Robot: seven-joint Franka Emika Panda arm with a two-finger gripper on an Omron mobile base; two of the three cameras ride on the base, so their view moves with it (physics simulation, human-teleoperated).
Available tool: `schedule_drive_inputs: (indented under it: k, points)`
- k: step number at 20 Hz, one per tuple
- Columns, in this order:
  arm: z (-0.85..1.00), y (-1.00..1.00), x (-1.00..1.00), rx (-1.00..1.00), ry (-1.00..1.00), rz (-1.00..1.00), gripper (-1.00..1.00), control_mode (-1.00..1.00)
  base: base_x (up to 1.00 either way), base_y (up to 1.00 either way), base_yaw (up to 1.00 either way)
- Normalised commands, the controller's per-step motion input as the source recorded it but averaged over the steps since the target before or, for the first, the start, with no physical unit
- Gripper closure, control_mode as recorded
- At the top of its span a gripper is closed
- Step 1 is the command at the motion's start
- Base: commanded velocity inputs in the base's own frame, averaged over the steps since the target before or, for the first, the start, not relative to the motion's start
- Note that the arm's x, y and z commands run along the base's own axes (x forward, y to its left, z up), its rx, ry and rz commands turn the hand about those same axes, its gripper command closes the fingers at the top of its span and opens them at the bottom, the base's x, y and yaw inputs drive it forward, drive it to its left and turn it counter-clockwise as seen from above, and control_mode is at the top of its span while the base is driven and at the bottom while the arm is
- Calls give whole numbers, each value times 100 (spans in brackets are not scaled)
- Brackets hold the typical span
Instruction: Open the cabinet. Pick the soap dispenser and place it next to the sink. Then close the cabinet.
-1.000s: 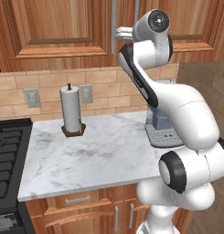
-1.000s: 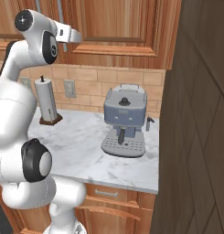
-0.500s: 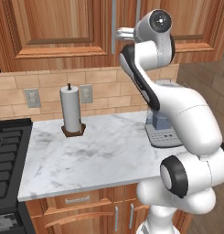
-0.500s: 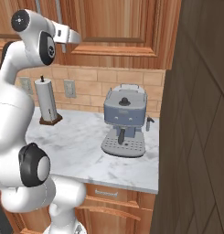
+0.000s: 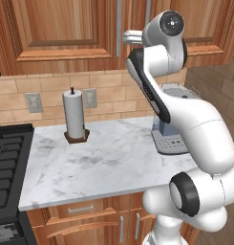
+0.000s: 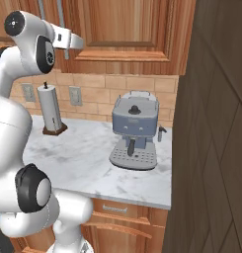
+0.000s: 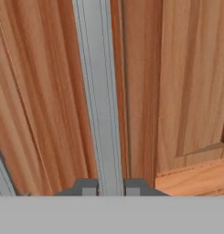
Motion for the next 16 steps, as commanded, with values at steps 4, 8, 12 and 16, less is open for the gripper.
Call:
schedule_drive_inputs:
  k: [4,8,12,16]
  points:
    - [5,0,-30,0,0,0,100,-100,0,0,0]
    - [8,-2,-33,0,0,0,100,-100,0,0,0]
    - [8,-10,-43,0,0,0,100,-100,0,0,0]
    - [6,-21,-48,2,0,0,100,-100,0,0,0]
